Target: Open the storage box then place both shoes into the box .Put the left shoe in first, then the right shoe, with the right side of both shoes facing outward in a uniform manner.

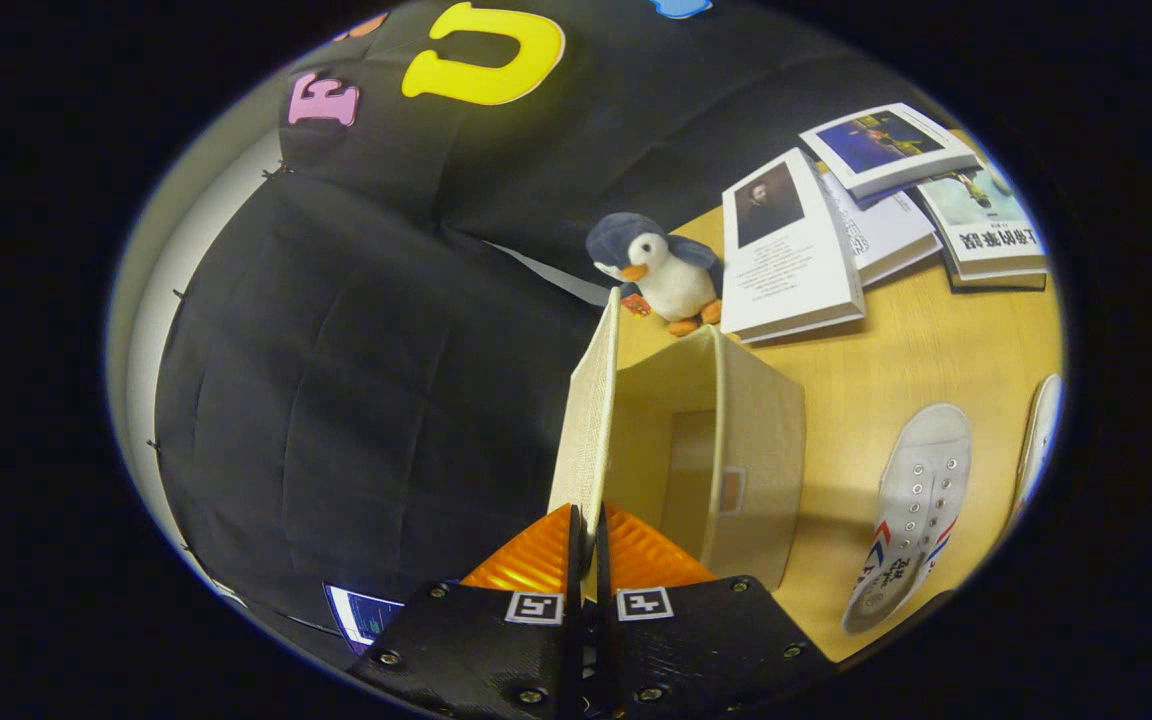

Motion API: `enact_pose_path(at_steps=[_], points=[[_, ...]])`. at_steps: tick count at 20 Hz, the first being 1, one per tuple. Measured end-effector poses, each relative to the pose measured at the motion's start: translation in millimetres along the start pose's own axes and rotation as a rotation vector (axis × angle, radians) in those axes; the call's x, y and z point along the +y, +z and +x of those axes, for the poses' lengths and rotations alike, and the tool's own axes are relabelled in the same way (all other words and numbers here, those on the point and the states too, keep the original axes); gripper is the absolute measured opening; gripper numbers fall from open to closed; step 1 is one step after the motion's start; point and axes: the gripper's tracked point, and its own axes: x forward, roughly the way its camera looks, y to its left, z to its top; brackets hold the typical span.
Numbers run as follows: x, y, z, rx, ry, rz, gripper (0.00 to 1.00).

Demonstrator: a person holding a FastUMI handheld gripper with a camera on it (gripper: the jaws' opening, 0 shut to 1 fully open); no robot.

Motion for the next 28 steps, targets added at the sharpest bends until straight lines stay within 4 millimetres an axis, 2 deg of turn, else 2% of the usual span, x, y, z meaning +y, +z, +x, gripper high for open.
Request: enact_pose_path(at_steps=[4, 12, 19, 23, 25, 26, 28], points=[[50.9, 7.1, 12.6, -0.002, 0.034, -0.085, 0.05], [139.5, -2.8, 88.0, 0.038, 0.113, -0.135, 0.08], [178.2, -32.2, 150.5, 0.084, 0.119, -0.163, 0.11], [179.7, -42.0, 171.2, 0.099, 0.087, -0.191, 0.15], [176.3, -41.3, 175.7, 0.104, 0.074, -0.207, 0.41], [179.1, -42.7, 172.4, 0.107, 0.071, -0.218, 0.64], [166.6, -36.1, 166.8, 0.092, 0.013, -0.267, 0.93]])
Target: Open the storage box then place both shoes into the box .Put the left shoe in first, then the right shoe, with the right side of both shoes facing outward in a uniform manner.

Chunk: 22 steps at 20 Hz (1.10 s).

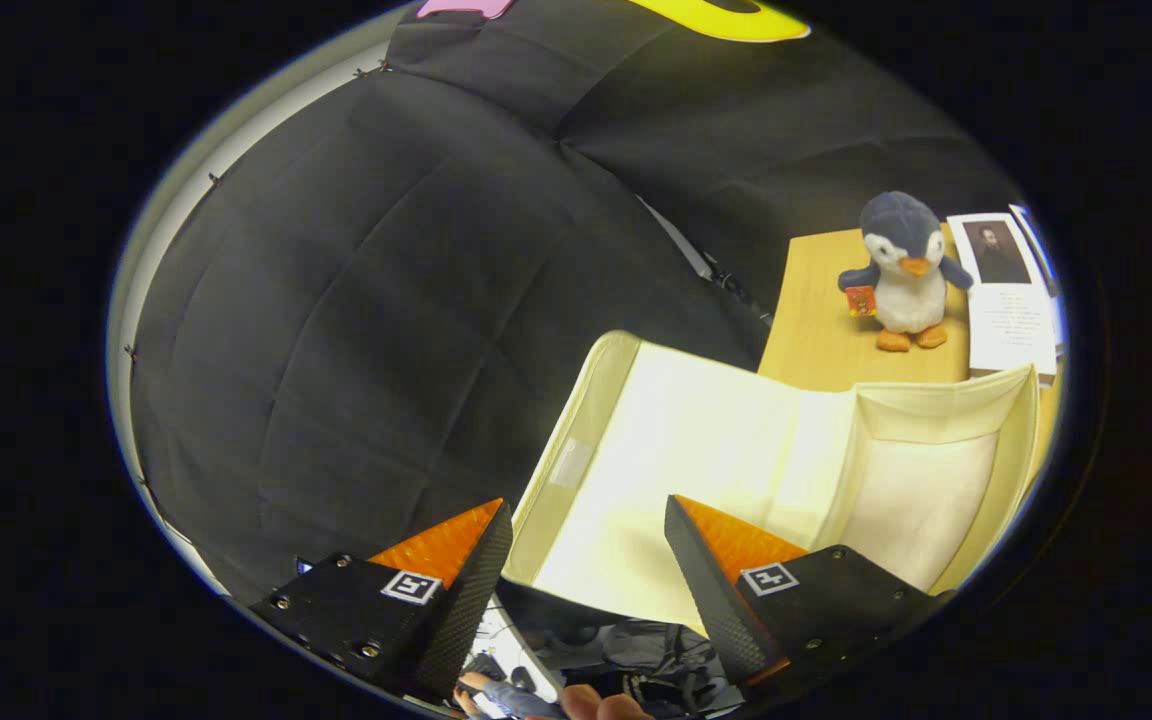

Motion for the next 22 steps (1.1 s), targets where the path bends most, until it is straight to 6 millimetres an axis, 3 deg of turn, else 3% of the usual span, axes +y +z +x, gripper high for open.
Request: enact_pose_path(at_steps=[4, 7, 13, 22], points=[[-15.7, 2.7, -19.8, -0.008, -0.045, -0.05, 0.94], [-32.0, 18.5, -45.1, -0.072, -0.093, -0.088, 0.94], [-55.2, 26.0, -93.5, -0.121, -0.129, -0.062, 0.94], [-116.0, 26.4, -172.2, -0.198, -0.235, -0.033, 0.94]])
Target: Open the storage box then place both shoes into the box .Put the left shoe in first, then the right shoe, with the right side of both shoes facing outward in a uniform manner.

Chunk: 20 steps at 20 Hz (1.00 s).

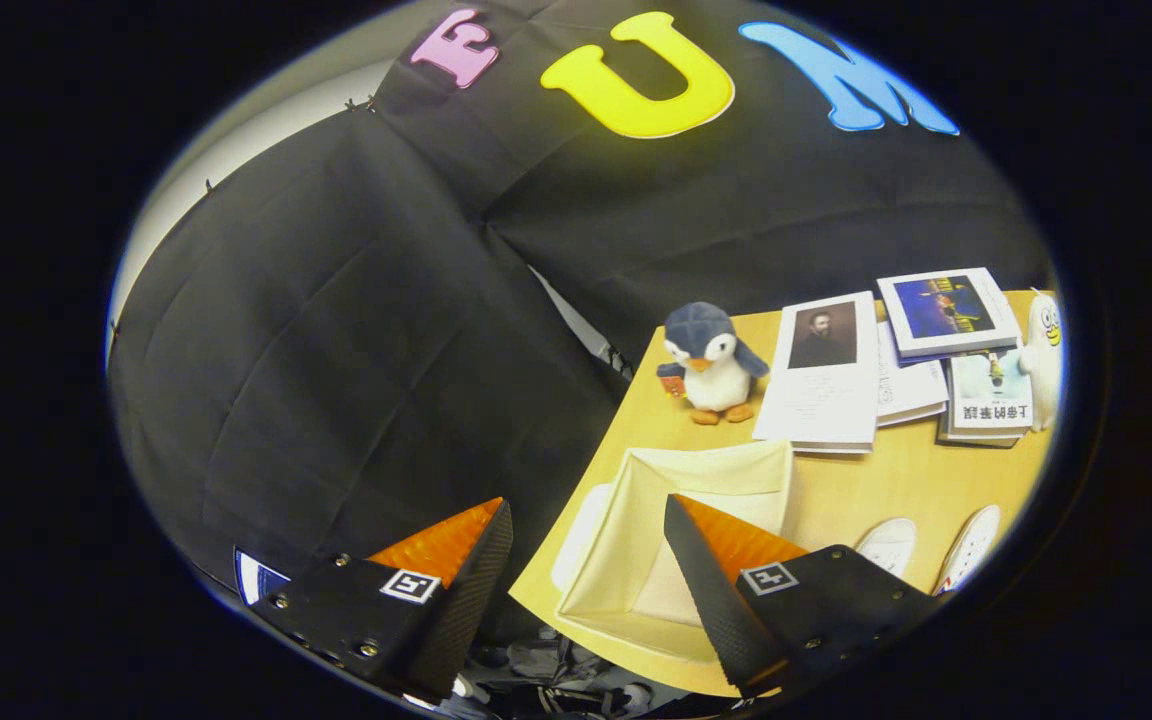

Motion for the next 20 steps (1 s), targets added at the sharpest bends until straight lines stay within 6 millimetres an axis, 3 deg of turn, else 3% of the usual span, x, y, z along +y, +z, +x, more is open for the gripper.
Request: enact_pose_path(at_steps=[5, 11, 16, 20], points=[[-61.6, -16.0, -28.2, 0.007, -0.105, 0.019, 0.94], [-143.0, -60.0, -58.9, 0.072, -0.219, 0.125, 0.94], [-190.7, -101.0, -72.4, 0.172, -0.29, 0.167, 0.94], [-213.4, -136.3, -74.2, 0.265, -0.32, 0.193, 0.94]])
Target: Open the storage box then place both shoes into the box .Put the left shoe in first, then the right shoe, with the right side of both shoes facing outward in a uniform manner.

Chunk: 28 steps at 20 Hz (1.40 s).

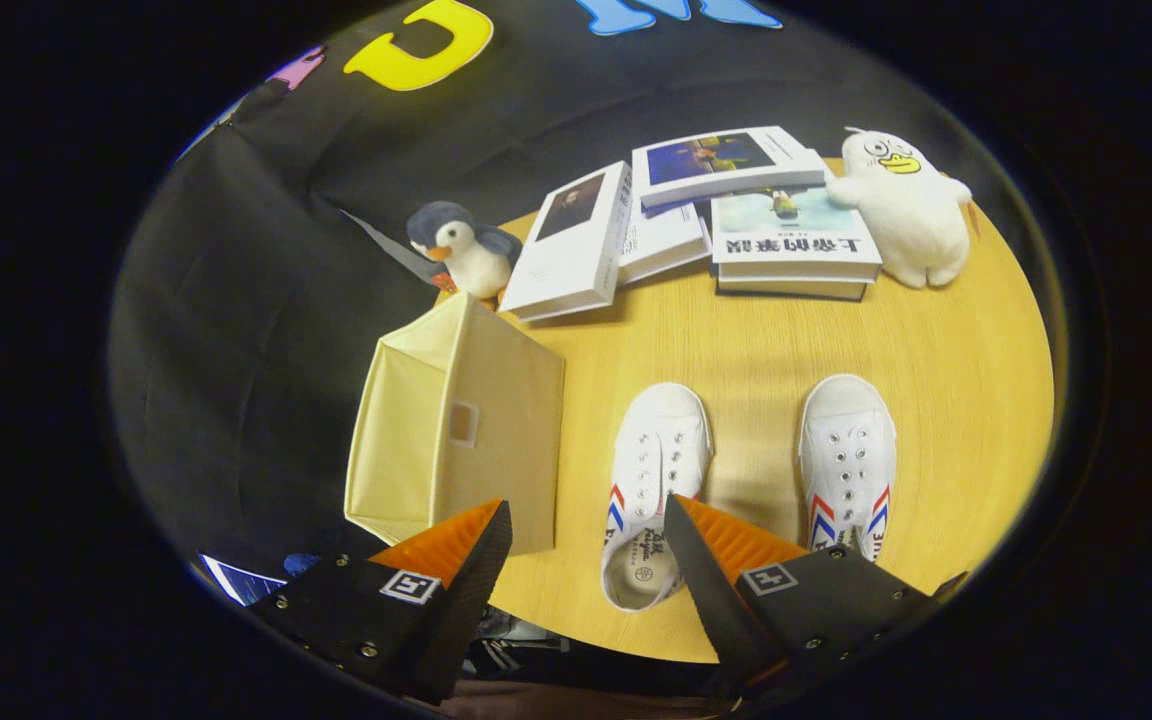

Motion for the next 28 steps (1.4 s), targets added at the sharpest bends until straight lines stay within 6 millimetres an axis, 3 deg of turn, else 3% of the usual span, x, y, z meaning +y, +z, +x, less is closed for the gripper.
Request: enact_pose_path(at_steps=[8, 19, 21, 23, 24, 28], points=[[-42.7, -41.8, 42.1, 0.169, -0.076, 0.031, 0.92], [-76.7, -56.5, 90.8, 0.263, -0.178, -0.042, 0.87], [-75.6, -55.3, 96.5, 0.266, -0.173, -0.053, 0.75], [-77.3, -52.8, 97.9, 0.267, -0.193, -0.069, 0.52], [-79.3, -54.3, 100.1, 0.276, -0.197, -0.083, 0.22], [-77.0, -48.1, 91.3, 0.265, -0.172, -0.12, 0.0]])
